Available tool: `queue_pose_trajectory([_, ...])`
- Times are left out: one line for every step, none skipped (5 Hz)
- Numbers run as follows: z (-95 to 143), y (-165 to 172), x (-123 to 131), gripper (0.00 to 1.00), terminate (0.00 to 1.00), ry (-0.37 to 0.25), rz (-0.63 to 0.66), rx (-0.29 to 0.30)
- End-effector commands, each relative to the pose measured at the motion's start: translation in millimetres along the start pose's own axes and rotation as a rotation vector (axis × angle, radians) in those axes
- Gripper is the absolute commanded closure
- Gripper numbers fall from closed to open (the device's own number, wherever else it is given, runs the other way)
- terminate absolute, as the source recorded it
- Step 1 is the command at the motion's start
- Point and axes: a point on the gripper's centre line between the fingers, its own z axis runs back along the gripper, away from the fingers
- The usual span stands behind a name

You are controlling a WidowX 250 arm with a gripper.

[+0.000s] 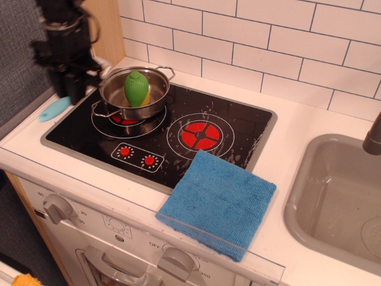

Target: Move the brush to the pot

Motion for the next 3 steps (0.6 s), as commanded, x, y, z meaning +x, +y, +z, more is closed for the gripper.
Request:
queue_pose_trajectory([-3.6, 8.1, -5.6, 1.0, 0.0, 0.016, 0.005, 0.038])
queue_pose_trajectory([-11.4, 9.3, -7.8, 1.0, 0.0, 0.033, -0.006, 0.045])
queue_pose_trajectory([-14.1, 6.4, -7.5, 0.0, 0.0, 0.023, -0.05, 0.033])
